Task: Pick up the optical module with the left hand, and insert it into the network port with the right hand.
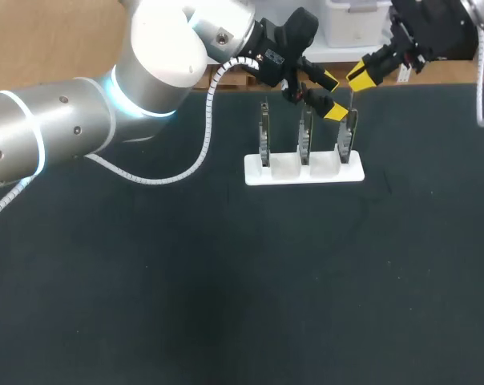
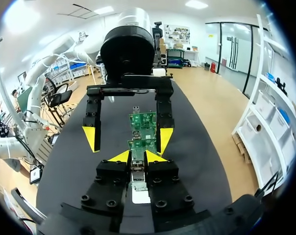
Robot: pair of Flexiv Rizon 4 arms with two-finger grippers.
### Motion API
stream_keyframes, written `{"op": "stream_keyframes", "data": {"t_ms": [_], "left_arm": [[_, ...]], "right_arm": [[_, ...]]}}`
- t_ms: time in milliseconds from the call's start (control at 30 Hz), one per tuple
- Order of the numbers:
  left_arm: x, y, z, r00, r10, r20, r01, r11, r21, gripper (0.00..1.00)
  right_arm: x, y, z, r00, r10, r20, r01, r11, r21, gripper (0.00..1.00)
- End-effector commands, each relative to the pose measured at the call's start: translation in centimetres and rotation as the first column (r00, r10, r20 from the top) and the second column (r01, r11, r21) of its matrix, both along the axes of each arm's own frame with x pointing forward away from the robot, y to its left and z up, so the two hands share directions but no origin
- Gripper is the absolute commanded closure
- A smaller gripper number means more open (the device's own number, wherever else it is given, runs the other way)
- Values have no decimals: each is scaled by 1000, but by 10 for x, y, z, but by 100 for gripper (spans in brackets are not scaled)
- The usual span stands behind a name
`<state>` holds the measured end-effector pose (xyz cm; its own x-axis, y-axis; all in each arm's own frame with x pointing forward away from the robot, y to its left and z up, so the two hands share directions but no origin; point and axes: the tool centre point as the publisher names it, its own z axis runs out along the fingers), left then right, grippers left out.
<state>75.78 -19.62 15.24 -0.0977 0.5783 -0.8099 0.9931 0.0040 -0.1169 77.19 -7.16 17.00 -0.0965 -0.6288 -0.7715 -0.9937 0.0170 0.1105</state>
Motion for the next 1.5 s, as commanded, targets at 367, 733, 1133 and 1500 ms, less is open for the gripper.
{"op": "stream_keyframes", "data": {"t_ms": [367,733,1133,1500], "left_arm": [[2,-1,0,1000,-2,-2,2,1000,4,0],[2,-1,0,1000,-2,-2,2,1000,4,0],[2,-1,0,1000,-2,-2,2,1000,4,0],[2,-1,0,1000,-2,-2,2,1000,4,0]], "right_arm": [[-3,-4,-10,999,-32,-13,32,999,4,100],[-3,-5,-14,999,-27,-18,27,1000,-7,100],[-5,-3,-15,1000,-19,-17,19,1000,-19,100],[-7,-3,-15,1000,-6,-21,5,1000,-27,93]]}}
